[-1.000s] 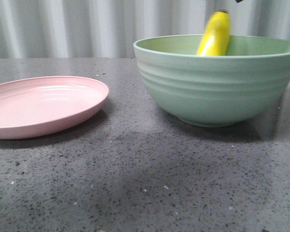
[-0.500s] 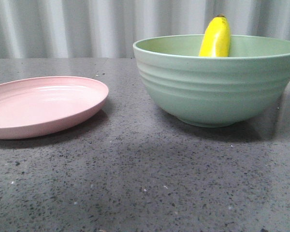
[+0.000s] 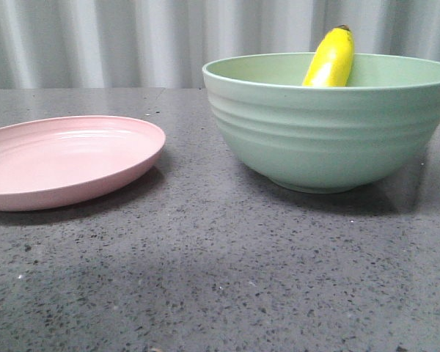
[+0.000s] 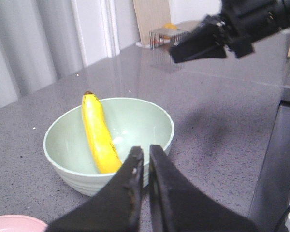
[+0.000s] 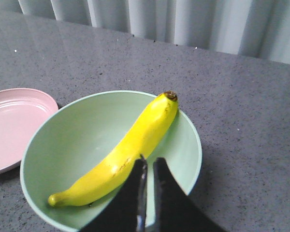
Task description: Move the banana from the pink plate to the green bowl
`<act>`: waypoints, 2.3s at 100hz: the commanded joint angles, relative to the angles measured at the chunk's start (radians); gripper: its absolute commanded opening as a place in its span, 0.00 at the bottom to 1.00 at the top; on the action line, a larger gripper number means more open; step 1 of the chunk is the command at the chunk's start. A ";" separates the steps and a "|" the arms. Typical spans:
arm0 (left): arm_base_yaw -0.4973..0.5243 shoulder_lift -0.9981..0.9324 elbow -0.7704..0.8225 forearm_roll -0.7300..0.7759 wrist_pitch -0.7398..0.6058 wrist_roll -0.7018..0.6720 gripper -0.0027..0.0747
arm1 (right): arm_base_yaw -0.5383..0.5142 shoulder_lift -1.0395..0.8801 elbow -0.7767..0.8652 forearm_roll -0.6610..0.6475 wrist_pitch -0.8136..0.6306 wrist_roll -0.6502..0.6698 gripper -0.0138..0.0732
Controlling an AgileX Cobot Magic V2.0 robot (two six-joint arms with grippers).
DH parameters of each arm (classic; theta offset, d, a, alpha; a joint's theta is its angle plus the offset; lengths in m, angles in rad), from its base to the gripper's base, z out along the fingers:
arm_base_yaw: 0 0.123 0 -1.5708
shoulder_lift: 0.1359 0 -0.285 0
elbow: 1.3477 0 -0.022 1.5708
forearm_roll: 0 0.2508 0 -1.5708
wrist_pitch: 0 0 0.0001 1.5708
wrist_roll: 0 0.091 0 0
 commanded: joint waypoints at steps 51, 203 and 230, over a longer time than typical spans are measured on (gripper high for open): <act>0.000 -0.240 0.289 -0.010 -0.171 -0.006 0.01 | -0.003 -0.679 0.490 -0.032 -0.249 -0.013 0.08; 0.925 -0.698 0.668 -0.032 -0.279 0.012 0.01 | -0.003 -0.674 0.514 -0.032 -0.215 -0.013 0.08; 0.967 -0.713 0.668 -0.039 0.055 0.043 0.01 | -0.003 -0.674 0.514 -0.032 -0.215 -0.013 0.08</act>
